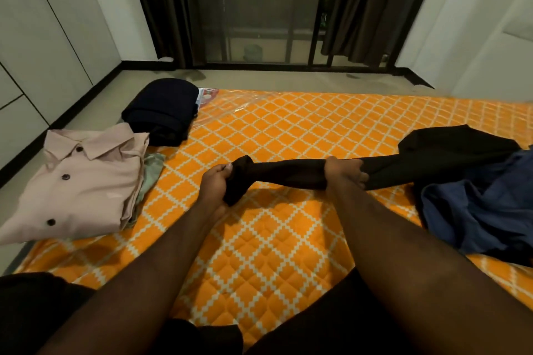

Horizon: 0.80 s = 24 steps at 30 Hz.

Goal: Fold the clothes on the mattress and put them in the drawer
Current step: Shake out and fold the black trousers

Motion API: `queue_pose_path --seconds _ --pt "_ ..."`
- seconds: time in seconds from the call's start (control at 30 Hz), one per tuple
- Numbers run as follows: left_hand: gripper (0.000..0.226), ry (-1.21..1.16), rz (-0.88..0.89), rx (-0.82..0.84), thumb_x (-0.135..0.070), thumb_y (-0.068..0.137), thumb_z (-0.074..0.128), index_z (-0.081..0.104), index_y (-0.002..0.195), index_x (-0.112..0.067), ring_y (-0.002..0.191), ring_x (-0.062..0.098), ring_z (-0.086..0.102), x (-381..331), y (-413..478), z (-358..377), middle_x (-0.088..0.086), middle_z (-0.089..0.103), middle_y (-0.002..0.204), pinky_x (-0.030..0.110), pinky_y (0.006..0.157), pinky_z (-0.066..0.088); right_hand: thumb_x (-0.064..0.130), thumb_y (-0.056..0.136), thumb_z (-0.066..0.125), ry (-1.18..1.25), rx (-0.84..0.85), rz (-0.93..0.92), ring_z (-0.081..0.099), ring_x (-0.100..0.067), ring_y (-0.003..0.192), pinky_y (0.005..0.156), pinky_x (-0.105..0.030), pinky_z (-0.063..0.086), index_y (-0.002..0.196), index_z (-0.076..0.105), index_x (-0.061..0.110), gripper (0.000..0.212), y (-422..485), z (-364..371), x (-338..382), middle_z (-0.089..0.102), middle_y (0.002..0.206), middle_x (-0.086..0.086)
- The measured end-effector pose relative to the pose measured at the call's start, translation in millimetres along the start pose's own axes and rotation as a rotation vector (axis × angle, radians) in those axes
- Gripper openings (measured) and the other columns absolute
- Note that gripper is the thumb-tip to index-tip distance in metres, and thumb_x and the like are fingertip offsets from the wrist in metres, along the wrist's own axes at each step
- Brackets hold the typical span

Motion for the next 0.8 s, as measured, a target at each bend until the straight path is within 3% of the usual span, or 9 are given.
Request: queue_pose_path --seconds 0.13,0.23,0.3,0.37,0.43,0.53,0.63,0.73,0.8 --pt "0.032 -0.222 -0.039 -0.051 -0.022 0.098 0.049 0.061 0.104 0.006 0.041 0.02 0.051 3 8 -10 0.016 0.05 0.064 0.024 0.042 0.04 0.032 0.09 0.069 0.306 -0.16 0.172 0.052 -0.042 0.122 0.096 -0.048 0.05 0.149 0.033 0.021 0.07 16 -31 -8 0.035 0.149 -0.019" --pt "0.042 -0.166 0.005 -0.16 -0.028 0.079 0.065 0.069 0.096 0.01 0.056 0.031 0.06 2 10 -22 0.025 0.069 0.084 0.029 0.049 0.045 0.02 0.098 0.06 0.516 -0.128 0.193 0.056 -0.04 0.124 0.09 -0.045 0.052 0.157 0.026 0.021 0.069 24 -28 -12 0.042 0.152 -0.019" --pt "0.032 -0.011 0.061 -0.209 -0.029 0.08 0.068 0.071 0.085 0.002 0.061 0.029 0.058 -2 8 -24 0.017 0.068 0.079 0.032 0.05 0.043 0.015 0.103 0.051 0.608 -0.023 0.126 0.057 -0.036 0.125 0.086 -0.04 0.049 0.158 0.03 0.022 0.059 30 -19 -5 0.05 0.148 -0.014" --pt "0.023 0.253 0.166 -0.254 -0.031 0.087 0.072 0.066 0.078 -0.011 0.073 0.027 0.059 -14 9 -28 0.005 0.064 0.078 0.034 0.058 0.043 0.01 0.103 0.046 0.673 0.152 0.033 0.061 -0.03 0.113 0.079 -0.035 0.048 0.154 0.042 0.022 0.053 31 -8 12 0.06 0.134 -0.008" --pt "0.019 0.516 0.317 -0.277 -0.033 0.089 0.074 0.064 0.098 -0.02 0.091 0.021 0.062 -31 8 -24 0.001 0.067 0.099 0.034 0.072 0.049 0.002 0.099 0.047 0.668 0.348 -0.066 0.063 -0.026 0.099 0.075 -0.035 0.053 0.149 0.052 0.02 0.054 21 4 33 0.065 0.115 -0.005" --pt "0.032 0.626 0.523 -0.176 -0.036 0.092 0.073 0.059 0.118 -0.022 0.107 0.016 0.061 -47 1 0 -0.001 0.064 0.121 0.033 0.086 0.051 -0.006 0.093 0.049 0.553 0.625 -0.252 0.066 -0.032 0.112 0.096 -0.045 0.055 0.146 0.055 0.019 0.059 -17 28 61 0.067 0.126 -0.01" --pt "0.038 0.481 0.526 0.057 -0.038 0.098 0.064 0.056 0.131 -0.021 0.112 0.015 0.062 -45 -14 34 -0.004 0.06 0.129 0.021 0.085 0.05 -0.007 0.092 0.049 0.308 0.984 -0.442 0.066 -0.028 0.113 0.096 -0.041 0.055 0.143 0.058 0.017 0.057 -85 61 72 0.064 0.135 -0.013" --pt "0.05 -0.052 0.251 0.312 -0.051 0.101 0.05 0.063 0.13 -0.012 0.114 0.023 0.066 -30 -29 54 0.01 0.067 0.126 0.039 0.097 0.054 -0.004 0.089 0.049 0.196 1.349 -0.449 0.065 -0.031 0.117 0.097 -0.041 0.054 0.133 0.065 0.014 0.051 -147 96 62 0.067 0.128 -0.012" --pt "0.06 -0.328 0.078 0.386 -0.058 0.096 0.046 0.07 0.123 -0.011 0.112 0.028 0.068 -27 -37 53 0.016 0.07 0.121 0.042 0.1 0.053 -0.007 0.089 0.042 0.199 1.448 -0.411 0.066 -0.032 0.109 0.092 -0.041 0.055 0.121 0.068 0.011 0.045 -169 103 59 0.069 0.114 -0.011"
Point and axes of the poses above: each hand's wrist, its own y-axis towards the middle knuckle, its own z-axis out of the palm, x = y × z, the point moved 8 cm from there along y, towards the middle knuckle
